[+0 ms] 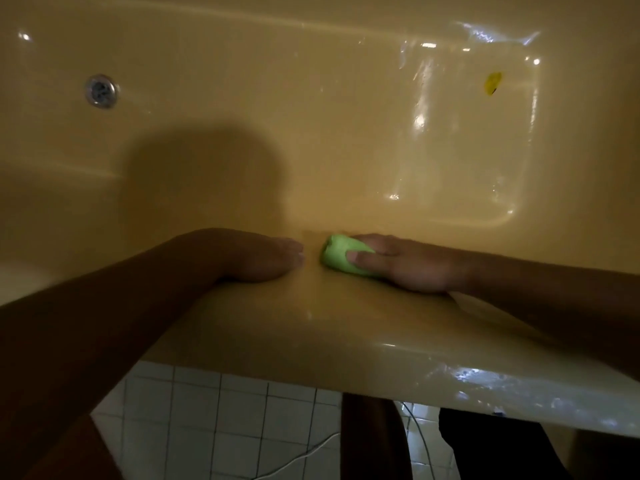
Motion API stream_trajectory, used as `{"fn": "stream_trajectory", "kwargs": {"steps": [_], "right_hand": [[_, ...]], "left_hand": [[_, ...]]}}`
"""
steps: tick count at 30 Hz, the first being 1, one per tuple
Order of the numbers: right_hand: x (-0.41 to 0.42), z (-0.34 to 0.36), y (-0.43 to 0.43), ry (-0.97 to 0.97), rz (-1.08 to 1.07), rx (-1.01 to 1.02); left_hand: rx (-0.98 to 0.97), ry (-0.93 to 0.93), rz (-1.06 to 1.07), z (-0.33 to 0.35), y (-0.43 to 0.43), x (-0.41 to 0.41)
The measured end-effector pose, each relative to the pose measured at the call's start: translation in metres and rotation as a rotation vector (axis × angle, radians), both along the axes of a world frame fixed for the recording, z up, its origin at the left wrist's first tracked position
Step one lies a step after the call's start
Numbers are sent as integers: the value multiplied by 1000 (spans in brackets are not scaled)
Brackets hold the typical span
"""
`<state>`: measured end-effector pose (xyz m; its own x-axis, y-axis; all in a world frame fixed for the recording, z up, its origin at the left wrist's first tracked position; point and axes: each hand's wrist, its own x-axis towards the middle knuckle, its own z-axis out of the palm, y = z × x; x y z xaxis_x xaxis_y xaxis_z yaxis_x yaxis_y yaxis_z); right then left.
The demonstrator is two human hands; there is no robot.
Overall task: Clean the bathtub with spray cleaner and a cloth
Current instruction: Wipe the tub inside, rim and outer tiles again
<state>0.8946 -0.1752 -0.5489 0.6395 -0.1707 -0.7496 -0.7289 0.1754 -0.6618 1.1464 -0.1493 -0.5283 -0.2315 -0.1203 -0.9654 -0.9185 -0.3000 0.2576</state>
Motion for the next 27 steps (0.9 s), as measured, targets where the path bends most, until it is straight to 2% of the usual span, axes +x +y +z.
{"fn": "stream_trajectory", "kwargs": {"steps": [3,5,7,9,13,18,20,23,27], "right_hand": [[1,-69,-8,100,26,-15],[5,-109,-12,233,45,-96],[14,-135,-14,364,50,-187],[24,-142,-14,393,70,-202],[26,-93,-10,224,26,-74],[26,44,8,-118,-47,29],[25,81,15,-197,-37,55],[23,83,17,-222,5,59],[26,27,3,-60,-47,93]], "left_hand": [[-13,-3,-49,-10,2,6],[-14,5,-41,-18,1,8],[-17,9,-60,-20,0,9],[-13,14,-97,-23,0,11],[3,11,-126,-19,-2,7],[29,1,-122,-11,-2,14],[18,-23,-105,-8,-2,19],[-7,-15,-107,-11,-1,24],[-14,-13,-98,-20,1,34]]}}
